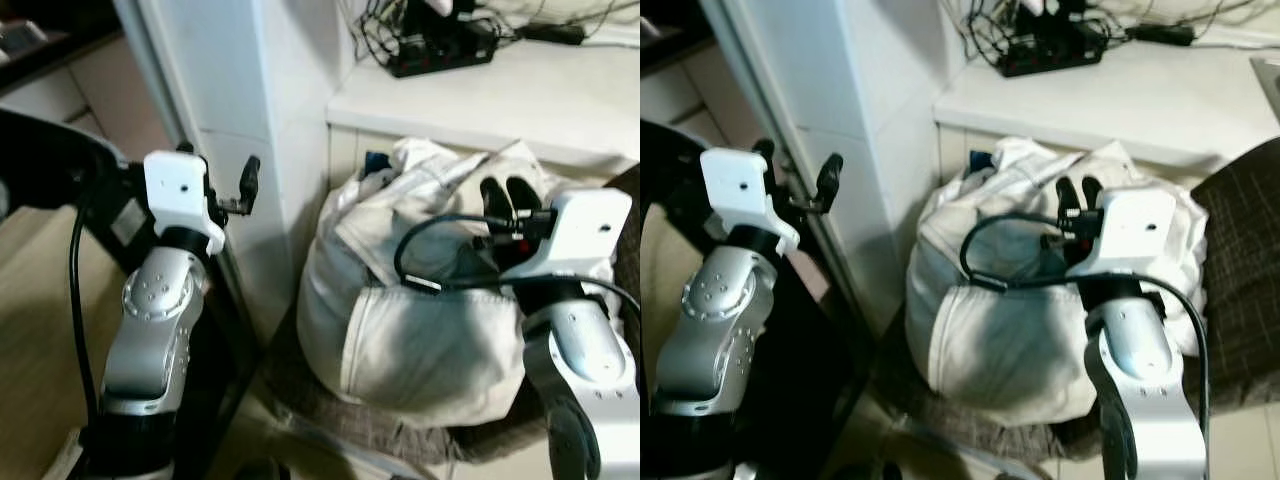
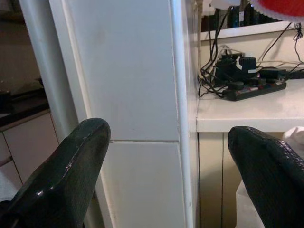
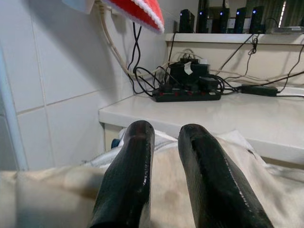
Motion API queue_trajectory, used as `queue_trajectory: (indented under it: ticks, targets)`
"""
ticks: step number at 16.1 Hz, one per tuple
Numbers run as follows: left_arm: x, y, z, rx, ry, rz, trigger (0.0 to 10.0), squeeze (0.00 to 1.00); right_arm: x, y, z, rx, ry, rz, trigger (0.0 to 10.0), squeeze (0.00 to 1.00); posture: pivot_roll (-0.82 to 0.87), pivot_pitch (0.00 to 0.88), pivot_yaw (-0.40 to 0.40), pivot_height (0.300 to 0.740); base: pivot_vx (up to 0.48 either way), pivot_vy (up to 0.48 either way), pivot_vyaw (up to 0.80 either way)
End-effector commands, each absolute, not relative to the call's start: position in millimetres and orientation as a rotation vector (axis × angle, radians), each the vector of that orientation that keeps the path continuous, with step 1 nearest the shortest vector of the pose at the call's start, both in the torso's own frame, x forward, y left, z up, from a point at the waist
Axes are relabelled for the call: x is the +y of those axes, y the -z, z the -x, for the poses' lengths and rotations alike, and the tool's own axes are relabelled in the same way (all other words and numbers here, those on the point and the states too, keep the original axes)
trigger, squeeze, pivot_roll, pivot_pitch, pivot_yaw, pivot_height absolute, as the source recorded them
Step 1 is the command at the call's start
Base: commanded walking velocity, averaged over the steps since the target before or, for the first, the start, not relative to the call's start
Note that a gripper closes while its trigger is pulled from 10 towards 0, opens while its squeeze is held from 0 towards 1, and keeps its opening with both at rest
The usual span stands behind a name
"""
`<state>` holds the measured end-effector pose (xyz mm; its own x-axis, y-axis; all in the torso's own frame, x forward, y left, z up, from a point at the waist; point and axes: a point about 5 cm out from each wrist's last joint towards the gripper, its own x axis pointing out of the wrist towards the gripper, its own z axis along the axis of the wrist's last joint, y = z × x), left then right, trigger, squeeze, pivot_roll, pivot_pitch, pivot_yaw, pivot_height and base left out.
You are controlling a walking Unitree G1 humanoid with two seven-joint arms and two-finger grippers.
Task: Clothes washing
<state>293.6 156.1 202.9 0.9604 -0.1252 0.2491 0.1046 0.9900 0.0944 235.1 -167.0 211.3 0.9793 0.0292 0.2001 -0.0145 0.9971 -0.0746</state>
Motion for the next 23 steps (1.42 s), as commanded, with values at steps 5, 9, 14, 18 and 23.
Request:
queue_trajectory:
  ticks: [5, 9, 14, 18, 23]
  targets:
    - [158.6, -202.3, -292.2, -0.247, 0.115, -0.093, 10.0, 0.00, -168.1, -214.8, -233.2, -0.201, -0.027, 0.064, 10.0, 0.00, -0.08, 0.063, 0.042, 0.740, 0.000, 0.238, 0.00]
    - [158.4, -201.5, -291.2, -0.245, 0.113, -0.085, 10.0, 0.00, -168.0, -214.3, -233.6, -0.194, -0.034, 0.068, 10.0, 0.00, -0.09, 0.062, 0.038, 0.740, 0.000, 0.309, 0.00]
    - [159.3, -201.1, -290.5, -0.243, 0.111, -0.082, 10.0, 0.00, -168.0, -213.6, -234.5, -0.191, -0.034, 0.062, 10.0, 0.00, -0.08, 0.064, 0.037, 0.740, 0.000, 0.305, 0.00]
    - [158.2, -202.6, -291.2, -0.248, 0.117, -0.082, 10.0, 0.00, -169.1, -213.9, -235.9, -0.193, -0.023, 0.129, 10.0, 0.00, -0.08, 0.060, 0.040, 0.740, 0.000, 0.304, 0.53]
    - [152.8, -204.9, -294.0, -0.250, 0.104, -0.150, 10.0, 0.00, -176.5, -216.6, -238.1, -0.209, 0.025, 0.080, 10.0, 0.00, -0.08, 0.061, 0.044, 0.740, 0.000, -0.288, 0.32]
